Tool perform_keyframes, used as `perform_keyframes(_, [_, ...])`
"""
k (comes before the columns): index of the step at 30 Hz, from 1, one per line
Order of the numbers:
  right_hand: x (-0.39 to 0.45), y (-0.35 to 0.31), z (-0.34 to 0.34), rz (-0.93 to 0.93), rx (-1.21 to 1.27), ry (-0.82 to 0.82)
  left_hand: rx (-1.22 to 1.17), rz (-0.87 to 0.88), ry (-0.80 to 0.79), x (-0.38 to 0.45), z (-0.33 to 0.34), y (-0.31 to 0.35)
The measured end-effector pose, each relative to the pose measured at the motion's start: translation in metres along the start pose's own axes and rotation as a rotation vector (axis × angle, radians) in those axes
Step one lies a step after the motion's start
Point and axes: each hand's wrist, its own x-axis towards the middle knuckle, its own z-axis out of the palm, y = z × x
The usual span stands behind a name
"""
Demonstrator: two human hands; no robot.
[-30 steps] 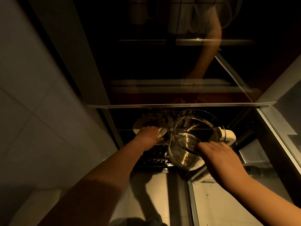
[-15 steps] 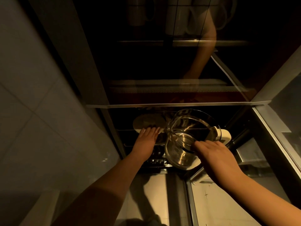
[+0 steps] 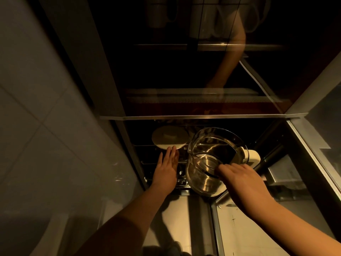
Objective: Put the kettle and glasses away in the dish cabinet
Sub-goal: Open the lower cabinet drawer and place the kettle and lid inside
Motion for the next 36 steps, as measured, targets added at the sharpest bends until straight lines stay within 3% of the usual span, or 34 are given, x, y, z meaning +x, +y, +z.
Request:
perform_keyframes(20, [-0.002,-0.007,0.005,0.037,0.015,0.000,0.185,-0.013,-0.167,0.029,-0.006,0.000])
perform_keyframes(36, [0.001,-0.006,0.008,0.026,0.016,0.019,0.171,0.010,-0.229,0.038,-0.013,-0.008])
